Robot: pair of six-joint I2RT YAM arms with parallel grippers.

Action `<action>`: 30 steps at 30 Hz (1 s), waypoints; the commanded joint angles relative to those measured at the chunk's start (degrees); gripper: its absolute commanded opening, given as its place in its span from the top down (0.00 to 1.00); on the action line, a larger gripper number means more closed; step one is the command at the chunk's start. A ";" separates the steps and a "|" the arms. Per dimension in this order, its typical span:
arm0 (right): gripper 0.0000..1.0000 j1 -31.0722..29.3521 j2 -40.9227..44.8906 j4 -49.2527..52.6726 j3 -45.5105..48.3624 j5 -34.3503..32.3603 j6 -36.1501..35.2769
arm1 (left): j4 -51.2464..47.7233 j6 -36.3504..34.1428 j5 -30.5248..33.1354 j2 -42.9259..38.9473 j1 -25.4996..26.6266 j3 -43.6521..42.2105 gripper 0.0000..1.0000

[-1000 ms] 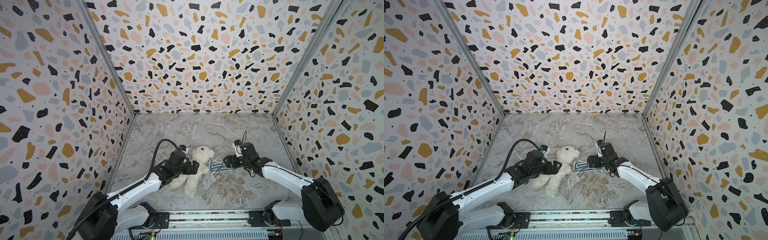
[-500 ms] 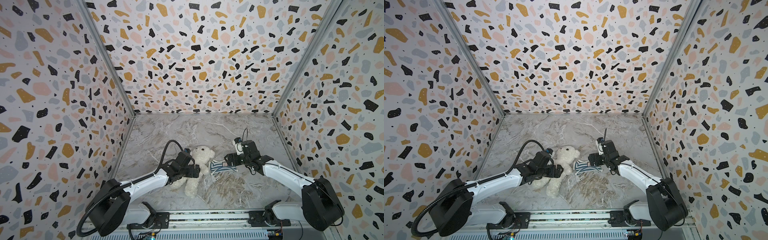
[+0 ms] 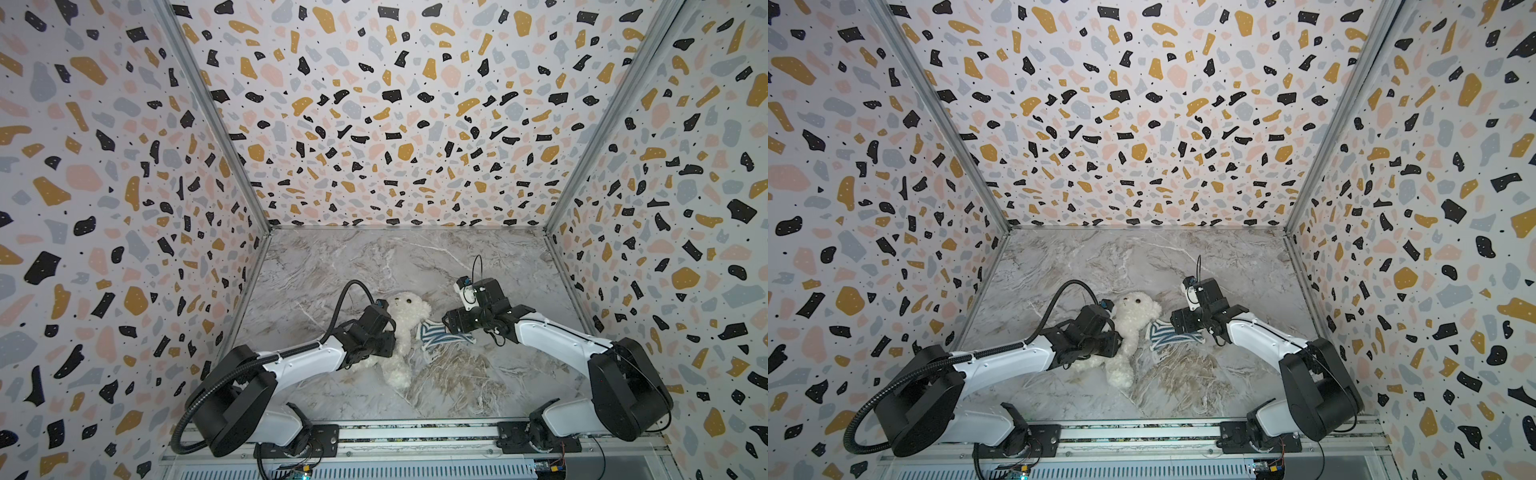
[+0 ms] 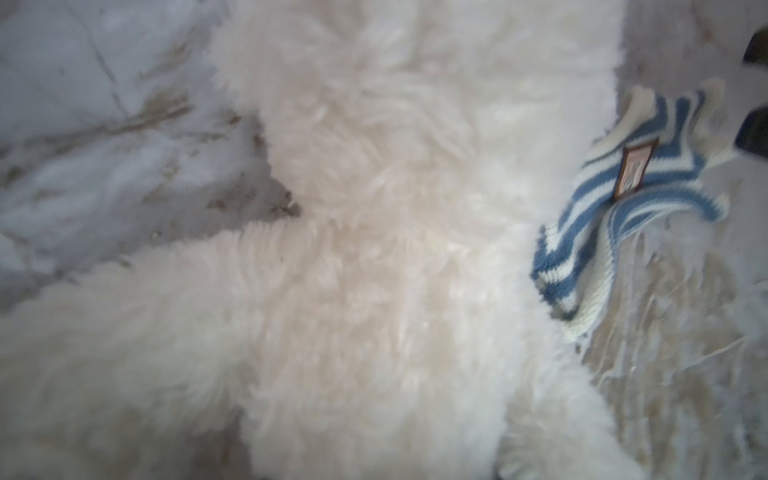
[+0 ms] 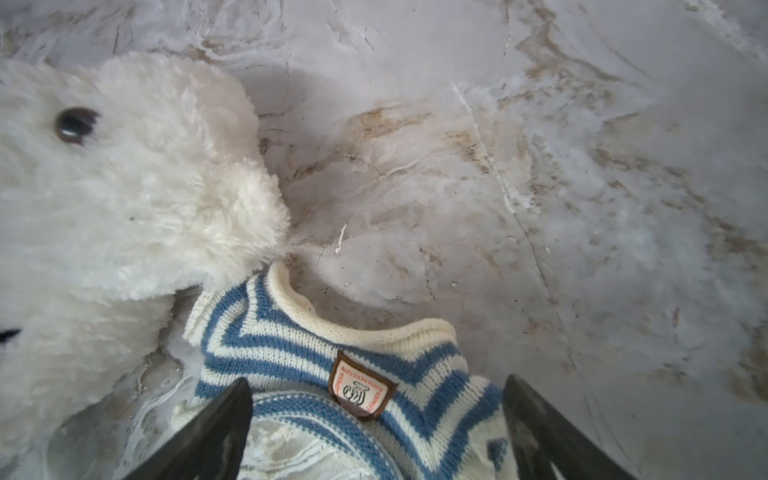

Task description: Dress the teddy bear

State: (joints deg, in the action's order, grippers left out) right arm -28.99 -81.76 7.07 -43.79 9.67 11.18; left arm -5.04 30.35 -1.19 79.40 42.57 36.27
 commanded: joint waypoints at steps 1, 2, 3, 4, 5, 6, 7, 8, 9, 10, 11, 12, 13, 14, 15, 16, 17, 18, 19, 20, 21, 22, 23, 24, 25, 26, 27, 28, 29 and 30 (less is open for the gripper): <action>0.06 -1.85 -0.92 1.88 -2.88 0.17 -1.89 | -0.20 0.05 0.27 -1.06 0.41 -1.25 0.81; 0.06 -2.55 -1.47 1.89 -3.21 0.25 -2.27 | -0.38 0.14 0.45 -1.82 0.37 -1.20 0.82; 0.06 -2.96 -1.97 1.73 -3.39 0.29 -2.59 | -0.89 0.14 1.14 -2.58 0.35 -1.16 0.83; 0.07 -3.45 -2.66 1.57 -3.56 0.55 -2.81 | -1.51 0.24 1.86 -3.27 0.38 -1.12 0.84; 0.07 -3.66 -3.35 1.31 -3.67 0.84 -2.99 | -2.14 0.29 2.70 -4.22 0.33 -0.97 0.85; 0.08 -3.87 -4.10 1.20 -3.80 0.95 -3.11 | -2.71 0.32 3.39 -5.17 0.32 -0.85 0.86; 0.08 -4.04 -4.62 1.11 -3.93 0.86 -3.18 | -3.08 0.33 3.90 -5.91 0.28 -0.85 0.87; 0.09 -4.19 -5.19 1.10 -4.10 0.63 -3.27 | -3.61 0.33 4.32 -6.70 0.14 -0.92 0.87; 0.10 -4.55 -5.85 1.00 -4.34 0.21 -3.42 | -4.18 0.27 4.77 -7.41 0.07 -0.76 0.87; 0.10 -4.95 -6.21 0.88 -4.55 -0.34 -3.44 | -4.71 0.19 5.15 -7.87 0.05 -0.77 0.87; 0.11 -5.54 -6.67 0.92 -4.99 -0.89 -3.62 | -5.31 0.07 5.57 -8.55 -0.10 -0.70 0.87; 0.12 -6.08 -7.13 0.98 -5.45 -1.58 -3.79 | -5.80 0.06 5.95 -9.18 -0.07 -0.77 0.87; 0.12 -6.60 -7.50 0.94 -5.96 -2.03 -3.87 | -6.10 0.06 6.22 -9.71 -0.11 -0.84 0.87; 0.14 -7.11 -7.97 0.96 -6.41 -2.28 -3.88 | -6.43 0.14 6.52 -10.40 -0.25 -1.00 0.87; 0.15 -7.61 -8.55 0.79 -6.94 -2.52 -4.02 | -6.75 0.31 6.79 -11.02 -0.39 -1.18 0.87; 0.16 -8.09 -9.18 0.84 -7.48 -2.70 -4.14 | -7.02 0.36 7.03 -11.46 -0.59 -1.27 0.87; 0.17 -8.68 -9.96 0.84 -8.07 -2.98 -4.43 | -7.17 0.57 7.21 -12.02 -0.96 -1.52 0.87; 0.17 -9.25 -10.74 0.84 -8.59 -3.70 -4.89 | -6.86 0.88 6.81 -12.67 -1.67 -2.00 0.86; 0.18 -9.53 -11.11 0.98 -8.88 -4.15 -5.09 | -6.39 1.13 6.13 -13.38 -2.47 -2.52 0.85; 0.19 -9.89 -11.63 0.96 -9.19 -4.63 -5.52 | -5.85 1.37 5.26 -14.08 -3.42 -3.09 0.85; 0.20 -10.10 -12.14 0.95 -9.49 -5.06 -5.93 | -5.53 1.47 4.62 -14.58 -4.31 -3.54 0.85; 0.21 -10.28 -12.62 1.01 -9.74 -5.25 -6.16 | -5.62 1.47 4.30 -15.01 -4.82 -3.78 0.85; 0.23 -10.45 -13.27 0.98 -9.98 -5.43 -6.46 | -5.76 1.38 4.19 -15.44 -5.32 -3.99 0.85; 0.24 -10.60 -13.78 1.18 -10.27 -5.53 -6.67 | -5.84 1.23 4.11 -15.73 -5.66 -4.17 0.85; 0.24 -10.80 -14.18 1.20 -10.49 -5.63 -6.85 | -5.87 1.13 4.01 -16.01 -5.95 -4.32 0.85; 0.25 -11.04 -14.64 1.28 -10.68 -5.81 -7.04 | -6.01 1.14 3.93 -16.39 -6.34 -4.44 0.85; 0.27 -11.32 -15.10 1.24 -10.78 -5.94 -7.13 | -5.97 1.12 3.84 -16.64 -6.66 -4.53 0.85; 0.29 -11.50 -15.41 1.20 -10.91 -6.02 -7.06 | -5.99 1.14 3.85 -16.93 -6.92 -4.63 0.85; 0.31 -11.68 -15.81 1.04 -11.05 -6.14 -6.97 | -5.91 1.18 3.75 -17.16 -7.18 -4.72 0.85; 0.35 -11.79 -16.24 0.96 -11.17 -6.32 -6.66 | -5.78 1.25 3.66 -17.31 -7.28 -4.81 0.85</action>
State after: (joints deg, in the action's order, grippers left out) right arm -40.23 -97.60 7.05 -52.90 4.67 4.95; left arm -12.56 31.20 3.29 63.40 35.92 31.86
